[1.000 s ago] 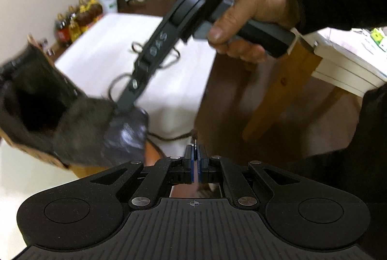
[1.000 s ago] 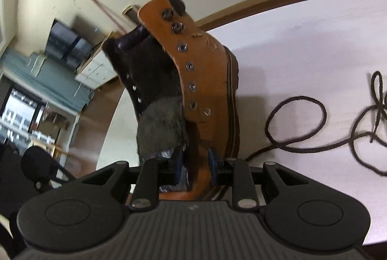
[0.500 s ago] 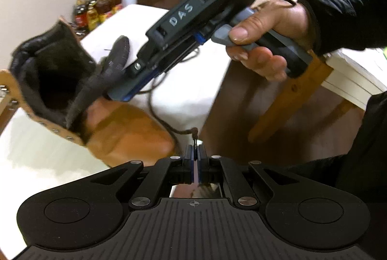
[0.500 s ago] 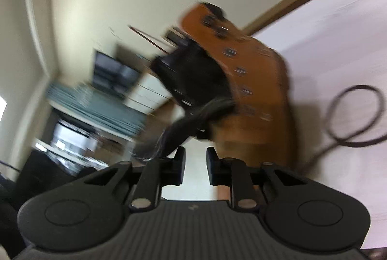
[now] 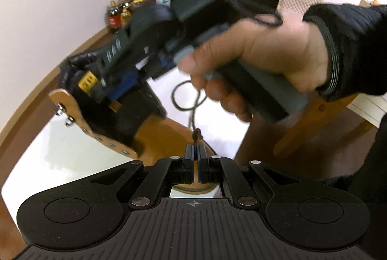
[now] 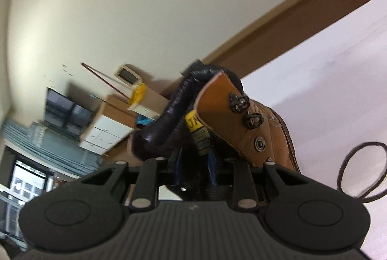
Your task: Lace up shoes with both hands
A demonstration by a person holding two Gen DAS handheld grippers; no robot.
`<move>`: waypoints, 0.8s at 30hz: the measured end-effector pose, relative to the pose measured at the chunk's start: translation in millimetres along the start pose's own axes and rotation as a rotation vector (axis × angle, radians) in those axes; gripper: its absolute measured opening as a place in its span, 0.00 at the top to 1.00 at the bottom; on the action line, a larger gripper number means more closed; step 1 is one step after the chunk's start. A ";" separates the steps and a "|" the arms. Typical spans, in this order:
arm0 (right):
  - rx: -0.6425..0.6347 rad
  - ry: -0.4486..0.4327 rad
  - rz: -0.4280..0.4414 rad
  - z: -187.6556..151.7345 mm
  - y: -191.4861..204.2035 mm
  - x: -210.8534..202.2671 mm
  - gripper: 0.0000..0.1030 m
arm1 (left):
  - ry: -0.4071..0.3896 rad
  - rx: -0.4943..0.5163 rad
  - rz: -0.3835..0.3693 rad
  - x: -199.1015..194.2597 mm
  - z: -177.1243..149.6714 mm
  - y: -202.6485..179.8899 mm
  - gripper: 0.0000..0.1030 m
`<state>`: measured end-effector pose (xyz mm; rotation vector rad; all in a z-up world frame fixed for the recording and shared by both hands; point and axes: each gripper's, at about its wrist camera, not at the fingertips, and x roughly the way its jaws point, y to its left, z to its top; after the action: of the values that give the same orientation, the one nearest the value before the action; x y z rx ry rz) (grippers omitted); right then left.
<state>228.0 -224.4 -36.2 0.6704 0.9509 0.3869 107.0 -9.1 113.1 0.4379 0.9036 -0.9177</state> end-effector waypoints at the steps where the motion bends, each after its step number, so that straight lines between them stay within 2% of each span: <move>1: 0.024 -0.008 0.014 -1.0 -1.2 -4.7 0.74 | -0.004 0.003 -0.004 -1.0 -0.8 1.9 0.98; 3: 0.065 -0.045 0.038 -3.8 -0.9 -25.3 0.74 | -0.011 0.012 -0.017 -1.0 -4.8 7.7 0.98; 6: 0.155 -0.140 0.009 -21.5 -2.9 -73.2 0.72 | -0.013 0.030 -0.022 -0.7 -11.1 23.8 0.98; 9: 0.327 -0.135 0.052 -53.6 -6.8 -75.6 0.72 | -0.029 0.050 -0.046 -4.9 -14.9 38.4 0.98; 16: 0.728 -0.125 0.167 -126.0 -16.6 -78.0 0.70 | -0.037 0.201 -0.100 -23.8 -11.8 48.1 0.98; 20: 0.853 -0.156 0.254 -136.4 -26.7 -68.9 0.70 | -0.016 0.259 -0.122 -16.4 -8.3 47.6 0.98; 24: 0.928 -0.127 0.322 -139.8 -29.7 -59.0 0.72 | 0.007 0.285 -0.128 -13.0 -1.0 46.6 0.98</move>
<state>78.9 -231.1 -76.5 1.6861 0.8767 0.1603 141.3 24.0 121.3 0.6325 0.8167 -1.1691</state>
